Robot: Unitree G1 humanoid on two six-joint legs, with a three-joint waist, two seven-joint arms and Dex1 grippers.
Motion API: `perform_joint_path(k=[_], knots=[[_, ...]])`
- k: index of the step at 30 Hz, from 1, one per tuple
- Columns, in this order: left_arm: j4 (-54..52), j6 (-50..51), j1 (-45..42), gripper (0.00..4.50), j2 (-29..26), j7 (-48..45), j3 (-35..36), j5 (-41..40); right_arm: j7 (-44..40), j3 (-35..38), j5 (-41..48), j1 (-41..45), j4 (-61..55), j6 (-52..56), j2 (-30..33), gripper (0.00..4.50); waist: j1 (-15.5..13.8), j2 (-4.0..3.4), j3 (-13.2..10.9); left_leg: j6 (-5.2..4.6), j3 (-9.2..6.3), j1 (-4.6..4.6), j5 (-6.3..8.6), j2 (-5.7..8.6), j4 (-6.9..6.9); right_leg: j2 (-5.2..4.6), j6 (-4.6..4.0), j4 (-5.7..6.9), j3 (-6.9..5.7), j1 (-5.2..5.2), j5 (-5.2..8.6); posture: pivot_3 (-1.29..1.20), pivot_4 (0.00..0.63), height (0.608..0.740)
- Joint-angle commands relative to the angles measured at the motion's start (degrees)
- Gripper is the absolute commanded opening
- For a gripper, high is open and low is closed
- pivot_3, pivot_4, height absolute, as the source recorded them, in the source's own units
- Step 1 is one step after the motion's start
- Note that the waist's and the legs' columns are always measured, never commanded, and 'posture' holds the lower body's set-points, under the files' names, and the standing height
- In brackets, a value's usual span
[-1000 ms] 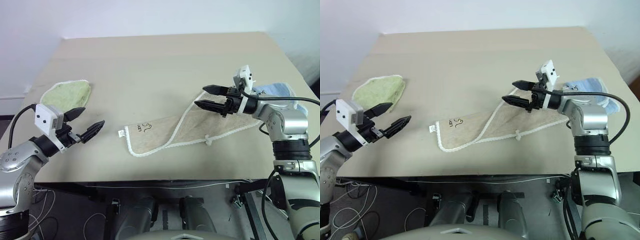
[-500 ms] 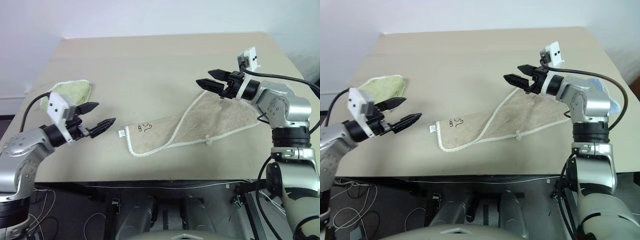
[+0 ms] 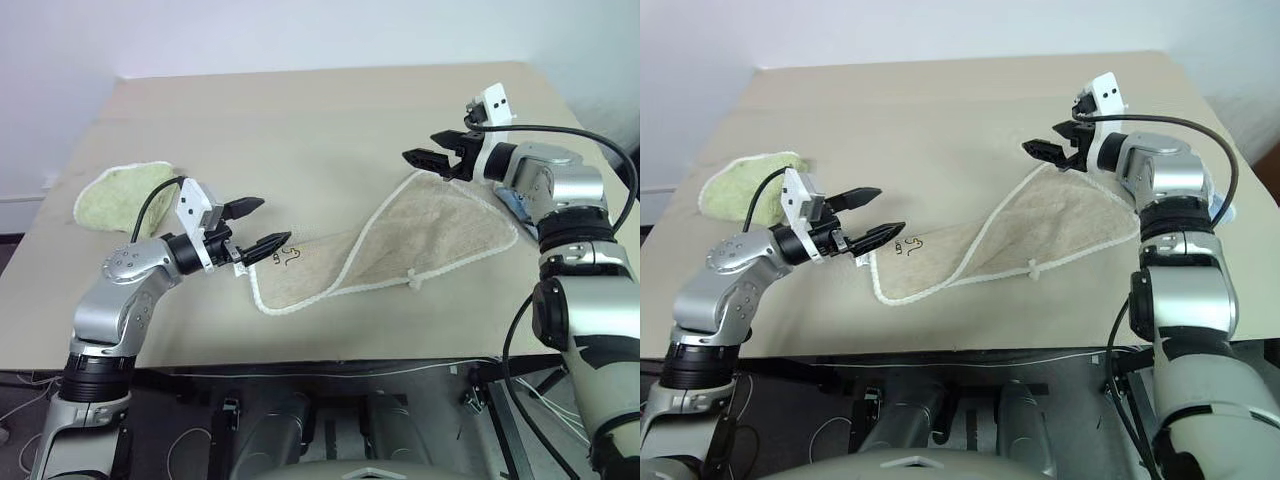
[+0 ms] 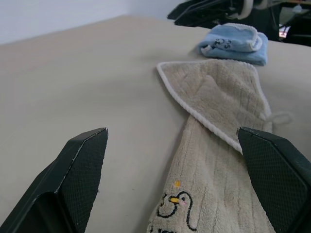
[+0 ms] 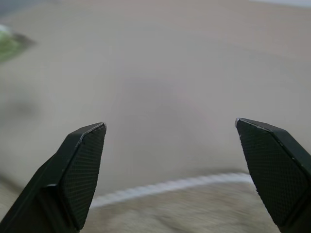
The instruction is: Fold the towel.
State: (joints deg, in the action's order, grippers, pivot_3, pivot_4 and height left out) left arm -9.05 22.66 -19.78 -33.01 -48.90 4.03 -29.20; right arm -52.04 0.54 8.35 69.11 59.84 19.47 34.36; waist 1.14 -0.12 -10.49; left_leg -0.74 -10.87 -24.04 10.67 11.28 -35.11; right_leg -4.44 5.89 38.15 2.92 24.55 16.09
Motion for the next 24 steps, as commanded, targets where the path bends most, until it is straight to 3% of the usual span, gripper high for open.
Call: perform_joint_path(k=[1,10,24], knots=[[-2.4,-1.8,2.7,4.46,0.2,0.5,1.8,-0.1,3.3,-1.2,-4.5,5.0,7.3,-4.6,0.3,4.50,0.1,0.00,0.0,0.00,0.00,0.00,0.00,0.00,0.00,0.00,0.00,0.00,0.00,0.00,0.00,0.00,0.150,0.740],[-7.2,-0.4,6.5,4.46,1.5,4.8,1.7,-0.6,11.2,-0.5,-9.7,10.5,16.7,-2.3,-3.5,4.50,-0.1,0.00,0.0,0.01,0.02,0.01,0.00,0.00,-0.02,0.01,0.00,0.06,0.05,0.02,0.00,0.00,0.150,0.740],[-13.3,2.5,9.3,4.46,1.7,8.5,2.7,-1.5,31.2,7.2,-10.5,7.4,18.8,1.6,-10.5,4.50,-0.1,-0.01,0.0,0.05,0.02,0.01,-0.03,0.00,-0.02,0.03,-0.01,0.08,0.07,0.02,0.00,0.00,0.150,0.740]])
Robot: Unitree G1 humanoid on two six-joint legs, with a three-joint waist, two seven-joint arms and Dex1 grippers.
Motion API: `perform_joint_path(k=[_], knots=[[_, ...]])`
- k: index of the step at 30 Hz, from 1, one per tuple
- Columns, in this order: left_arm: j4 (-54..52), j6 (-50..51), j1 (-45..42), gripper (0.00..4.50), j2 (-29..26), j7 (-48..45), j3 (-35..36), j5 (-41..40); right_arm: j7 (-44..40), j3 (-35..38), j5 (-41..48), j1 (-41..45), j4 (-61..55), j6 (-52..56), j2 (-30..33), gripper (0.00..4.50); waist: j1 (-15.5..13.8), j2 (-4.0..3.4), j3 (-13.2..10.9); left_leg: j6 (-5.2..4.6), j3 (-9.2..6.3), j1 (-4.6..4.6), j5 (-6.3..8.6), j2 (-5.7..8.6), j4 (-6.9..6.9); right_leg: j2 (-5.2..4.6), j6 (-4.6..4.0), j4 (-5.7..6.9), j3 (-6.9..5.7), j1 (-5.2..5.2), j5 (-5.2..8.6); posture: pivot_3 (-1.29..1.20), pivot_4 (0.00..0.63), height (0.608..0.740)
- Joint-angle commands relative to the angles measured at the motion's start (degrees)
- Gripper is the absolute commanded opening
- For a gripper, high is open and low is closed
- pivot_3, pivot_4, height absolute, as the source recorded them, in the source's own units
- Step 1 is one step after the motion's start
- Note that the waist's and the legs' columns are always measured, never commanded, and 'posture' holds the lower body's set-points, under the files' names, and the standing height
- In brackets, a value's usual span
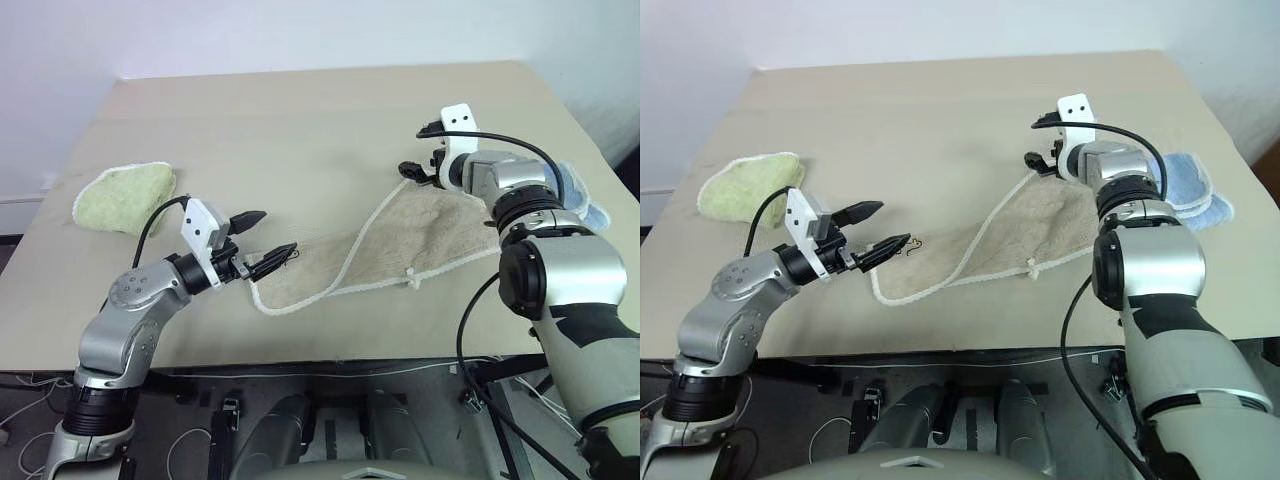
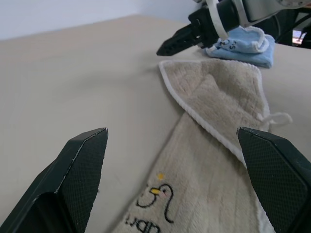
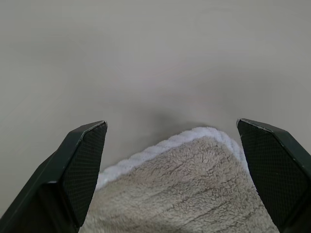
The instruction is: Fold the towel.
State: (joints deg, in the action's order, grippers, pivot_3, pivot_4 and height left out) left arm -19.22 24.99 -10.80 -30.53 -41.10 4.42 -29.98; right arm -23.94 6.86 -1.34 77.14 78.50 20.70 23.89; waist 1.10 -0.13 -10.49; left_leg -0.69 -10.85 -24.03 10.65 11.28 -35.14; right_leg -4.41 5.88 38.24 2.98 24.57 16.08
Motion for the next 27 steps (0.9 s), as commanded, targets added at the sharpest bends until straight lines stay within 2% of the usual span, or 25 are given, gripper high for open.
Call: perform_joint_path(k=[1,9,16,22,27], knots=[[-3.4,0.2,0.7,4.46,-0.9,0.9,2.6,-0.8,3.4,0.7,-1.5,-1.1,0.2,0.8,0.0,4.50,0.0,0.00,0.0,0.00,0.00,0.00,0.00,0.00,0.00,0.00,0.00,0.00,0.00,0.00,0.00,0.00,0.150,0.740],[-5.2,0.7,2.6,4.46,-1.0,2.2,4.0,-1.5,-0.1,-2.5,-6.3,-1.3,-0.5,-0.3,3.9,4.50,-0.1,0.00,0.0,0.00,0.02,0.01,0.00,0.00,0.00,0.00,0.00,0.00,0.00,-0.01,0.00,0.00,0.150,0.740],[-2.7,-0.8,2.1,4.46,-0.1,0.8,2.2,-0.8,-8.9,1.2,-2.4,-0.8,-1.6,7.6,11.8,4.50,-0.1,0.00,0.0,-0.01,0.02,0.01,0.00,0.00,0.00,0.00,0.00,-0.01,0.00,-0.02,0.00,0.00,0.150,0.740],[2.0,-2.5,-1.4,4.46,0.9,-1.9,0.1,0.2,-14.5,0.2,-2.2,-3.5,-3.3,14.3,18.2,4.50,-0.2,0.00,0.0,-0.02,0.04,0.02,0.01,0.00,0.00,-0.01,0.00,-0.02,0.00,-0.04,0.00,0.00,0.150,0.740],[5.6,-3.7,-4.3,4.46,1.5,-4.2,-1.2,0.9,-20.9,-2.0,-2.4,-5.4,-7.6,20.7,21.2,4.50,0.0,0.00,0.0,-0.02,0.07,0.02,0.01,0.00,0.00,-0.02,0.00,-0.02,0.00,-0.03,0.00,0.00,0.150,0.740]])
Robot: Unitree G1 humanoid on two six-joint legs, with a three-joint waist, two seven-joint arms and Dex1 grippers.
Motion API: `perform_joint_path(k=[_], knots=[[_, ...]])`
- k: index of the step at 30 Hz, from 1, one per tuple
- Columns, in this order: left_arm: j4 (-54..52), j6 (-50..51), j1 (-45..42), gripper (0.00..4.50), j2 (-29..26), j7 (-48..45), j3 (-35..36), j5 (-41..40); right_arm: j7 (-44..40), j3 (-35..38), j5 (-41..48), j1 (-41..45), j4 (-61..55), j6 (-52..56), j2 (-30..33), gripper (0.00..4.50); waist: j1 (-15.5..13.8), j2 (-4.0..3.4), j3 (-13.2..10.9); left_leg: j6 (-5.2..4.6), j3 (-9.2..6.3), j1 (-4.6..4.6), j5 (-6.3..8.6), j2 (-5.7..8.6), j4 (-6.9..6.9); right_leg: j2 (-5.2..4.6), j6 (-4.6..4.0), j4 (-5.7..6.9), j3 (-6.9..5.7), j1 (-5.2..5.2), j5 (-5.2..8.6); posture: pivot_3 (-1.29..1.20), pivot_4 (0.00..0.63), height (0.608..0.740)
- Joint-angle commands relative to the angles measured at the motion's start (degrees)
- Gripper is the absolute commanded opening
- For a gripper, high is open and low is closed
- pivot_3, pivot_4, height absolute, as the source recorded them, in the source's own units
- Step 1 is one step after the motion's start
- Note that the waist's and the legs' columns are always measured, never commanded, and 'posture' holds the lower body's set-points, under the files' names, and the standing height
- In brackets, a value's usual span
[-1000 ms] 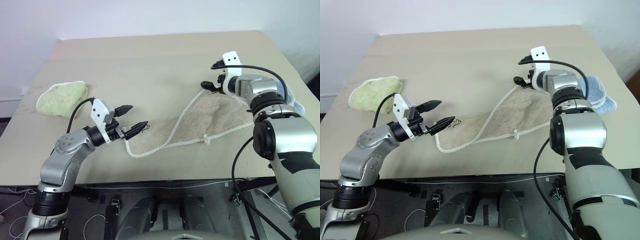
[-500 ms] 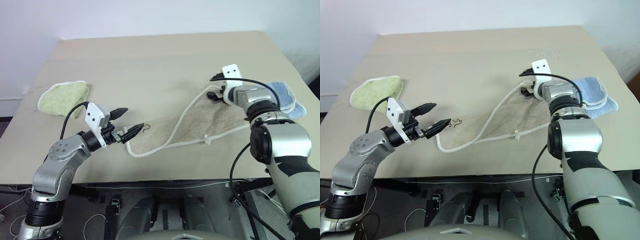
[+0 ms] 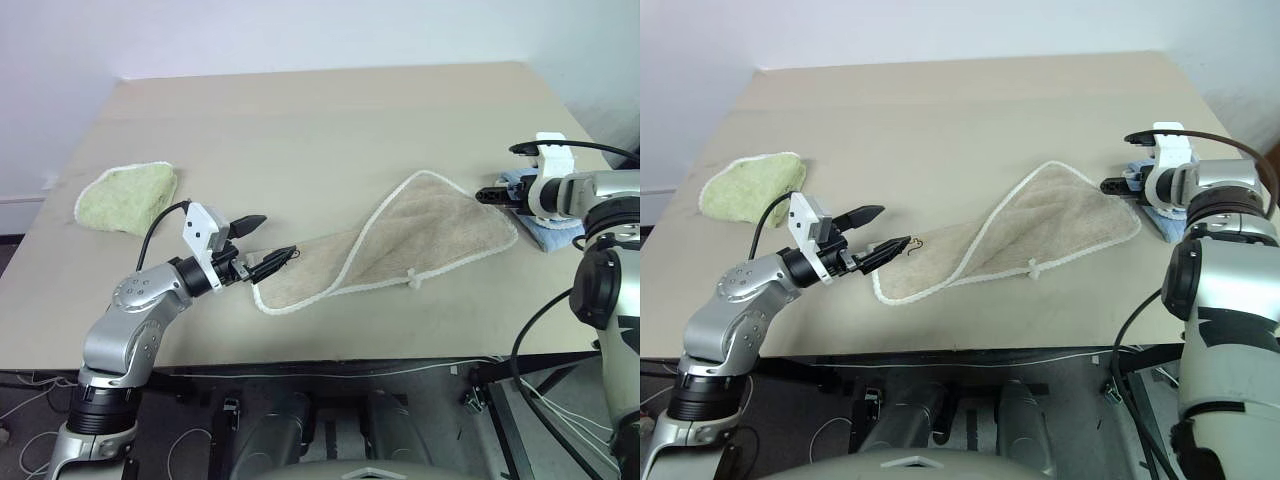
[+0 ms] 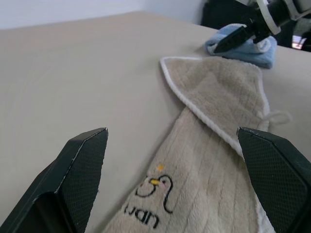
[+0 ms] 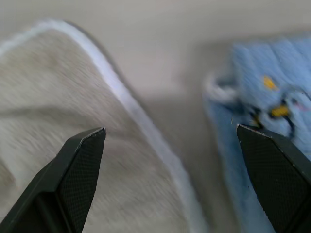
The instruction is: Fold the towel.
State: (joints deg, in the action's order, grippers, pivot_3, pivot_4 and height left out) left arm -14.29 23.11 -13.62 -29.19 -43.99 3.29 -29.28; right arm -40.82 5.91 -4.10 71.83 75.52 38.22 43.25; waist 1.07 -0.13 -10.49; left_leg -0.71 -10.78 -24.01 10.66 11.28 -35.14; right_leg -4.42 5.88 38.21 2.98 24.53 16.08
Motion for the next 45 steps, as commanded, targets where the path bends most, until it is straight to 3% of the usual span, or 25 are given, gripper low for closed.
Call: perform_joint_path(k=[1,5,11,19,27,31,37,40,45], knots=[[1.3,-1.9,-2.1,4.46,0.3,-1.6,-0.2,0.2,-6.4,-1.7,0.5,-0.8,-6.0,4.6,2.4,4.50,0.1,0.00,0.0,0.00,0.00,0.00,0.00,0.00,0.00,0.00,0.00,0.00,0.00,0.01,0.00,0.00,0.150,0.740],[3.0,-2.4,-3.6,4.46,0.7,-2.7,-0.8,0.6,-13.2,-3.4,1.5,-5.1,-12.4,9.3,4.8,4.50,-0.2,0.00,0.0,-0.02,0.00,-0.01,0.01,0.00,-0.01,0.00,0.01,-0.01,0.00,0.00,0.00,0.00,0.150,0.740],[4.3,-2.7,-5.0,4.46,1.2,-3.6,-1.6,0.9,-23.4,-4.6,6.9,-15.7,-31.7,18.4,8.3,4.50,-0.4,0.00,0.0,-0.28,0.00,-0.03,0.17,0.00,-0.06,-0.01,0.03,-0.01,-0.01,0.00,-0.02,0.00,0.150,0.740],[4.4,-2.2,-5.6,4.46,1.9,-3.7,-2.0,1.1,-23.4,-5.0,10.1,-24.0,-41.7,22.8,11.1,4.50,-0.3,0.01,0.0,-0.31,0.02,-0.04,0.19,0.00,-0.14,-0.02,0.08,-0.01,-0.01,-0.02,-0.05,0.00,0.150,0.740],[4.2,-1.9,-6.0,4.46,2.2,-3.7,-2.2,1.3,-18.6,-4.5,11.8,-24.2,-39.9,21.9,7.3,4.50,-0.3,0.07,0.1,-0.32,0.03,-0.02,0.19,-0.01,-0.19,-0.02,0.10,-0.01,-0.01,-0.07,-0.06,0.00,0.150,0.740],[3.2,-1.6,-5.6,4.46,1.7,-3.5,-2.0,1.3,-12.1,-4.8,10.4,-21.2,-35.0,19.4,2.7,4.50,0.2,0.23,0.2,-0.33,0.05,0.06,0.20,-0.02,-0.22,0.00,0.11,-0.01,0.00,-0.13,-0.11,0.00,0.150,0.740],[1.6,-1.1,-3.8,4.46,0.9,-2.9,-0.9,0.9,-11.4,-7.0,8.5,-19.6,-29.6,14.9,3.5,4.50,-0.4,0.41,0.3,-0.34,0.06,0.29,0.21,-0.05,-0.23,0.01,0.10,-0.03,0.01,-0.42,-0.12,0.00,0.150,0.740],[1.5,-1.1,-3.7,4.50,0.8,-2.7,-0.8,0.9,-13.1,-9.6,7.3,-20.5,-29.8,13.3,3.6,3.90,-0.4,0.46,0.3,-0.34,0.06,0.39,0.22,-0.05,-0.22,0.01,0.11,-0.05,0.00,-0.54,-0.13,0.00,0.150,0.740],[1.5,-1.2,-3.6,4.50,0.7,-2.7,-0.9,0.8,-16.8,-13.1,6.4,-23.5,-35.0,11.7,4.1,2.25,-0.4,0.46,0.3,-0.27,0.05,0.44,0.27,-0.06,-0.15,0.01,0.10,-0.08,0.00,-0.55,-0.12,0.00,0.150,0.740]])
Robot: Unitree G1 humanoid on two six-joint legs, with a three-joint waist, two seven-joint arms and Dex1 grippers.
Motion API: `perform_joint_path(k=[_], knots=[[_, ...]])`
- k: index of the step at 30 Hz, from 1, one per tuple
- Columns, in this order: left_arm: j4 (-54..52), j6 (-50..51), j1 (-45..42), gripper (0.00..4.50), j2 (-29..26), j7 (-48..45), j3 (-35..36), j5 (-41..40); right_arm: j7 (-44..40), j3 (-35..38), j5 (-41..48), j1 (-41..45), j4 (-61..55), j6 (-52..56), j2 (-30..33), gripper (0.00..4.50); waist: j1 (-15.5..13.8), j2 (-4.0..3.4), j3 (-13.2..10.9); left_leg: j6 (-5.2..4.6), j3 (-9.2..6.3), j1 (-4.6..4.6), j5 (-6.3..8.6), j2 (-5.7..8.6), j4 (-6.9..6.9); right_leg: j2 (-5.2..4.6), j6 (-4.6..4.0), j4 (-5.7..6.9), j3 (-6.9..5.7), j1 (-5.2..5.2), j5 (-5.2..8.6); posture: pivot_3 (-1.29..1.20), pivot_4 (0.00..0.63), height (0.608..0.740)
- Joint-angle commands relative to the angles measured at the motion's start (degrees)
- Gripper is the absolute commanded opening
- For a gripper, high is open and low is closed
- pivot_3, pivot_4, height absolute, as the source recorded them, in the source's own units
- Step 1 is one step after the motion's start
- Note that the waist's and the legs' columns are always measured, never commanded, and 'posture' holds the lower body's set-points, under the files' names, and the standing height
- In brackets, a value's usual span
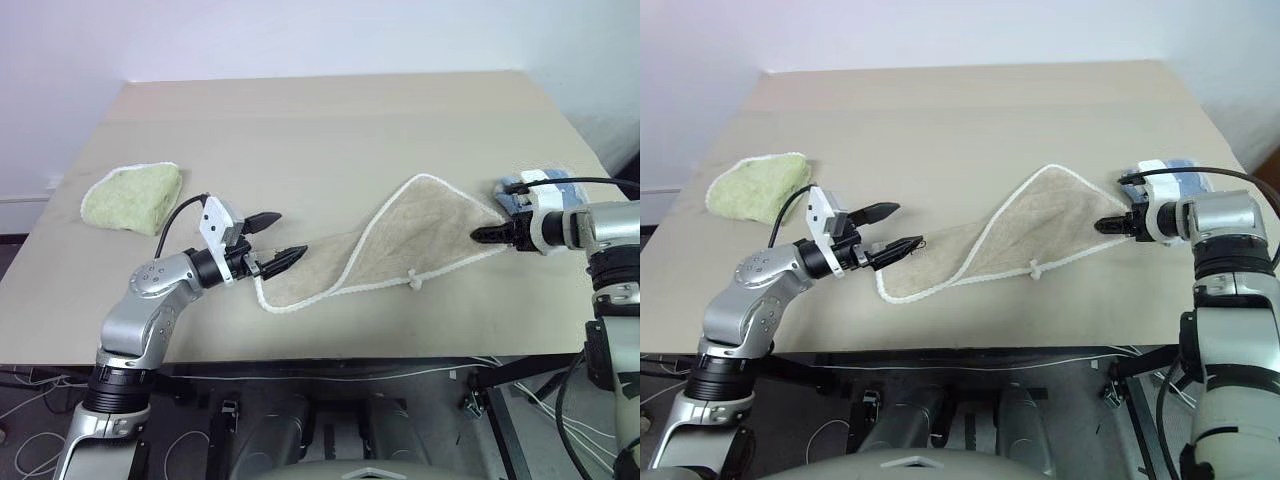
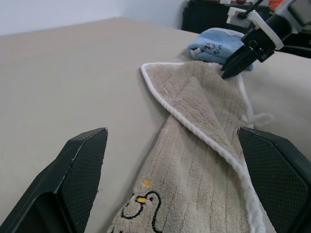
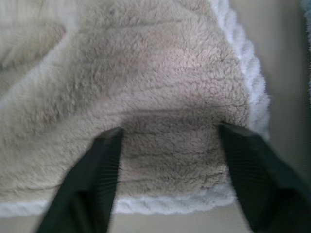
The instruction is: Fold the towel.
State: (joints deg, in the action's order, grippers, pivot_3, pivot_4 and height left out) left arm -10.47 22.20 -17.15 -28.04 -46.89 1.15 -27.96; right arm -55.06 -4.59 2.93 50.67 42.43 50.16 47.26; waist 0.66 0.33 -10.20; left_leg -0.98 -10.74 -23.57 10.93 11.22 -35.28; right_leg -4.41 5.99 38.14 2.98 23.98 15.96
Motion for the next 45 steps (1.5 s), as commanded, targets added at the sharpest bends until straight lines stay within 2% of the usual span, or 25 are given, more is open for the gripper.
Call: perform_joint_path(k=[1,6,7,15,19,25,31,37,43,45], knots=[[-2.3,-0.3,-0.1,4.50,-0.5,0.2,1.2,-0.5,-2.6,-2.8,-0.8,-2.6,-2.4,-0.5,0.2,1.95,0.1,0.00,0.0,0.00,0.00,0.00,0.00,0.00,0.01,0.00,0.00,-0.01,0.00,0.00,0.00,0.00,0.150,0.740],[-1.9,-0.4,-0.4,4.50,-0.8,-0.3,1.2,-0.6,-3.9,-3.0,-0.8,-4.4,-6.2,-0.4,1.2,0.23,0.1,0.02,0.0,0.01,0.01,0.02,0.01,-0.01,0.01,0.00,0.00,-0.01,0.00,-0.01,0.00,0.00,0.150,0.740],[-1.9,-0.4,-0.4,4.50,-0.8,-0.4,1.2,-0.6,-3.9,-3.0,-0.8,-4.7,-6.7,-0.4,1.4,0.01,0.0,0.02,0.0,0.01,0.01,0.02,0.01,-0.02,0.01,0.00,0.00,-0.01,0.00,-0.02,0.00,0.00,0.150,0.740],[-1.2,-0.3,-0.8,4.50,-1.3,-1.5,1.1,-0.8,-7.5,-0.7,1.1,-8.0,-13.6,-3.4,5.3,0.01,-0.2,0.01,0.0,0.02,0.01,0.00,0.03,-0.02,0.05,0.00,0.00,-0.06,0.00,0.00,0.00,0.00,0.150,0.740],[-0.7,-0.3,-1.4,4.50,-1.3,-1.9,0.9,-0.6,-11.5,0.9,2.9,-11.1,-17.5,-4.5,10.3,0.01,-0.4,0.00,0.0,0.00,0.01,-0.03,0.05,-0.01,0.05,-0.01,0.00,-0.09,0.00,0.02,0.01,0.00,0.150,0.740],[0.3,-1.1,-1.4,4.50,-1.0,-2.5,0.6,-0.3,-17.3,5.2,8.8,-15.7,-25.7,0.5,17.9,0.01,-0.1,-0.01,0.0,-0.01,0.03,-0.08,0.07,-0.02,0.07,-0.02,0.00,-0.10,0.00,0.08,0.01,0.00,0.150,0.740],[1.0,-1.2,-1.7,4.50,-0.6,-3.8,-0.3,-0.3,-23.9,9.9,16.5,-29.2,-46.8,5.3,27.8,0.01,-0.3,-0.04,0.0,-0.04,0.04,-0.40,0.09,-0.06,0.04,-0.03,0.01,-0.14,-0.01,0.34,0.02,0.00,0.150,0.740],[3.5,-1.9,-3.5,4.50,-0.5,-4.8,-0.3,0.4,-22.7,15.2,18.8,-38.7,-52.8,7.1,31.6,0.01,-0.9,-0.05,0.0,-0.08,0.19,-0.50,0.11,-0.11,0.00,-0.08,0.01,-0.15,-0.03,0.42,0.02,0.00,0.150,0.740],[4.8,-2.6,-4.6,4.50,0.5,-5.8,-1.7,1.2,-20.8,19.9,20.3,-46.6,-55.0,5.8,29.8,0.01,-1.6,-0.05,0.0,-0.11,0.34,-0.64,0.13,-0.15,-0.02,-0.15,0.01,-0.21,-0.05,0.46,0.02,0.00,0.150,0.740],[5.5,-2.8,-5.0,4.50,0.5,-6.1,-1.6,1.3,-19.9,20.1,19.3,-49.7,-55.8,3.4,29.5,0.41,-1.6,-0.05,0.0,-0.15,0.35,-0.66,0.15,-0.15,-0.04,-0.15,0.02,-0.23,-0.05,0.46,0.02,0.00,0.150,0.740]])
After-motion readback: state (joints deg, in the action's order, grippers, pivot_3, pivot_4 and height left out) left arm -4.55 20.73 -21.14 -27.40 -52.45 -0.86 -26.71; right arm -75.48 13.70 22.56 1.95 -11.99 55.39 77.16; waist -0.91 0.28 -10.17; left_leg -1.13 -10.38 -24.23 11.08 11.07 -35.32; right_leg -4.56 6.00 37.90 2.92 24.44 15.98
